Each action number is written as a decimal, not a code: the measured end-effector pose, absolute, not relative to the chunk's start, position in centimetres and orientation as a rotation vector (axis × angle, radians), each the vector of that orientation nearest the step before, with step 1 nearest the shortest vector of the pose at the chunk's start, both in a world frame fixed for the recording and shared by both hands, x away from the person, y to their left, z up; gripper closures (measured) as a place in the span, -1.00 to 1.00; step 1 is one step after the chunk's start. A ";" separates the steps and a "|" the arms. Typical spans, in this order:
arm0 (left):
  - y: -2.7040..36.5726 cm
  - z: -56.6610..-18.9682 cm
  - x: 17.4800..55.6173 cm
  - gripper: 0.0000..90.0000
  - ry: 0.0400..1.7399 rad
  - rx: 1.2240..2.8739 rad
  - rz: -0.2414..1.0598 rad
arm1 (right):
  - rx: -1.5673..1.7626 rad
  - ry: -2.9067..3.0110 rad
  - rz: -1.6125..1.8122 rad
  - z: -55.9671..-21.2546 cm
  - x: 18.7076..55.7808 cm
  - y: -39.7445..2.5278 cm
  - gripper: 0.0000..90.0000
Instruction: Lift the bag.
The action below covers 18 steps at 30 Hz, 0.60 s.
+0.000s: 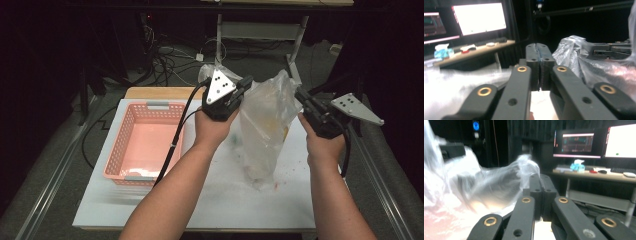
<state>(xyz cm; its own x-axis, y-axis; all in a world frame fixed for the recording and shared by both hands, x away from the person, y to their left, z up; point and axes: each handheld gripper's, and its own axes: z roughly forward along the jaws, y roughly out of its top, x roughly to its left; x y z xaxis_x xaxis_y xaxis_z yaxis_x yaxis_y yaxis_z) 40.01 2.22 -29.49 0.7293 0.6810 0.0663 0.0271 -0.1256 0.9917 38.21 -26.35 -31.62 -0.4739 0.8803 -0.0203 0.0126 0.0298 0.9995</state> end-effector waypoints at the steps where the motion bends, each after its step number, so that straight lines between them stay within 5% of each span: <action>1: 2.4 -29.9 39.9 0.68 0.599 1.636 0.599 | 0.934 1.605 1.517 -32.1 38.3 -26.3 1.00; 9: 5.5 -31.6 36.2 0.11 0.634 1.651 0.559 | 0.979 1.641 1.472 -33.7 38.7 -26.9 1.00; 18: 10.0 -35.1 29.3 -0.20 0.661 1.669 0.502 | 0.975 1.633 1.468 -33.4 37.9 -27.8 1.00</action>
<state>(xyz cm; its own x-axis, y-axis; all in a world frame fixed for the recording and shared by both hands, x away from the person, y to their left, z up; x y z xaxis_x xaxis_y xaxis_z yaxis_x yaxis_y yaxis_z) 29.25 10.03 -35.07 0.7444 0.6670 -0.0292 0.1517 -0.1264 0.9803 37.94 -27.82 -33.39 -0.4529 0.8912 -0.0262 0.0685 0.0641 0.9956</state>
